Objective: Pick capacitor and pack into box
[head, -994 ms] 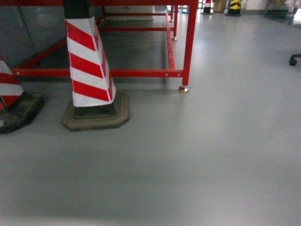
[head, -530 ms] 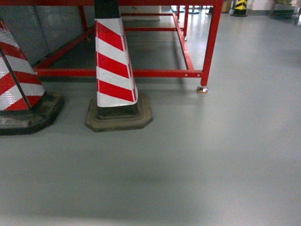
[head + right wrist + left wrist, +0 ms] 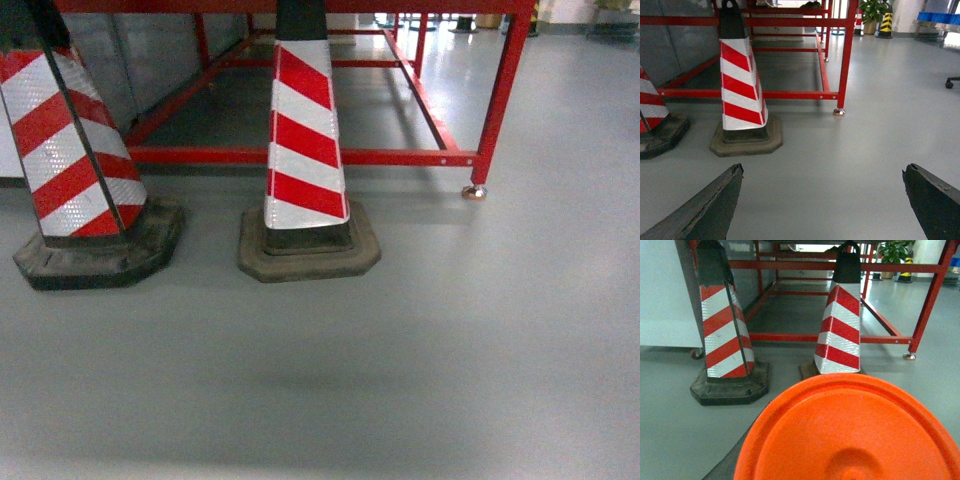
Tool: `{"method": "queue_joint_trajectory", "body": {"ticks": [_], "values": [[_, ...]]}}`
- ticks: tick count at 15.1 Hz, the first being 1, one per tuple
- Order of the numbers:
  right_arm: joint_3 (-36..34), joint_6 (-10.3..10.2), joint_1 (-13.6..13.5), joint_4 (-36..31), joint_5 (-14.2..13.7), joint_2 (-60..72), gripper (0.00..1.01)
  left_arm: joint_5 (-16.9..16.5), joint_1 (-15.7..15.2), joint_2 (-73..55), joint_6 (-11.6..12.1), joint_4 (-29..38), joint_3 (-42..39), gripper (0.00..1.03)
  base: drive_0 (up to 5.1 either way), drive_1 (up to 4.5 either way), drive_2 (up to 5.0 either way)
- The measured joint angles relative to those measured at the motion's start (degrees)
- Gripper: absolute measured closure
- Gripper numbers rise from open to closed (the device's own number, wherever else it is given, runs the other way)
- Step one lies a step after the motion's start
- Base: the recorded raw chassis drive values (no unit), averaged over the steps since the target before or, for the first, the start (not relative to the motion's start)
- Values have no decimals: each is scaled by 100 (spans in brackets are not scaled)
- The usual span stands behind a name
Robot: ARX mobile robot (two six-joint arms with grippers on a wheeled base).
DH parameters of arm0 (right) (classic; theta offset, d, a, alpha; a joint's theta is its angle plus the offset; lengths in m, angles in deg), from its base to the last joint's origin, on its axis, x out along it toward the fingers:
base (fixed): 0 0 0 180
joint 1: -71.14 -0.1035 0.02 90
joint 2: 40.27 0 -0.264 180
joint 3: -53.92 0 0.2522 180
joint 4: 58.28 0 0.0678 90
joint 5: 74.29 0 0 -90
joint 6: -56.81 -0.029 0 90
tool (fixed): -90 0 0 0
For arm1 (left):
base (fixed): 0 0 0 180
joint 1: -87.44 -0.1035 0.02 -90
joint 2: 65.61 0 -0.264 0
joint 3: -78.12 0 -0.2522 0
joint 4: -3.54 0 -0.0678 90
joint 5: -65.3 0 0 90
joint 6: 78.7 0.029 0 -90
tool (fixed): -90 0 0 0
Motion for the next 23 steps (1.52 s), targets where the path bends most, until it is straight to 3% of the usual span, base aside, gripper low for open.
{"method": "queue_joint_trajectory", "body": {"ticks": [9,23], "values": [[0,0,0,-2,13,0,3,2,0,0,0,-35,0,60,0,0,0],[0,0,0,4,13,0,3,-2,0,0,0,-39,0,60,-1,396,-399]]}}
